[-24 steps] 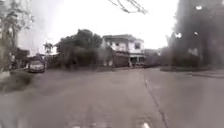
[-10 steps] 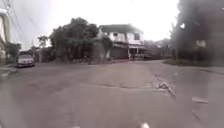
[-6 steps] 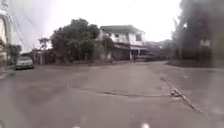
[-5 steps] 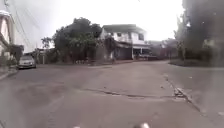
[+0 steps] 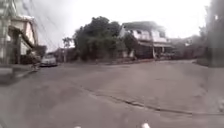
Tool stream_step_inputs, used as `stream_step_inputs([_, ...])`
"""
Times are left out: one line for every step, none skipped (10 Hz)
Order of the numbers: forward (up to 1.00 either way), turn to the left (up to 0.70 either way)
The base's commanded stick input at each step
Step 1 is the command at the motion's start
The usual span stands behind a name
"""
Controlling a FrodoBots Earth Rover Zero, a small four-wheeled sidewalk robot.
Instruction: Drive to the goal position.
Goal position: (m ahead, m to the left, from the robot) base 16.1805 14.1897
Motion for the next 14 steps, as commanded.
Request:
stream_step_inputs([1.00, 0.30])
stream_step_inputs([1.00, 0.01])
stream_step_inputs([1.00, 0.01])
stream_step_inputs([1.00, 0.01])
stream_step_inputs([1.00, 0.01])
stream_step_inputs([1.00, 0.01])
stream_step_inputs([1.00, 0.01])
stream_step_inputs([1.00, 0.01])
stream_step_inputs([1.00, 0.01])
stream_step_inputs([1.00, 0.01])
stream_step_inputs([1.00, 0.01])
stream_step_inputs([1.00, 0.01])
stream_step_inputs([1.00, 0.01])
stream_step_inputs([1.00, 0.01])
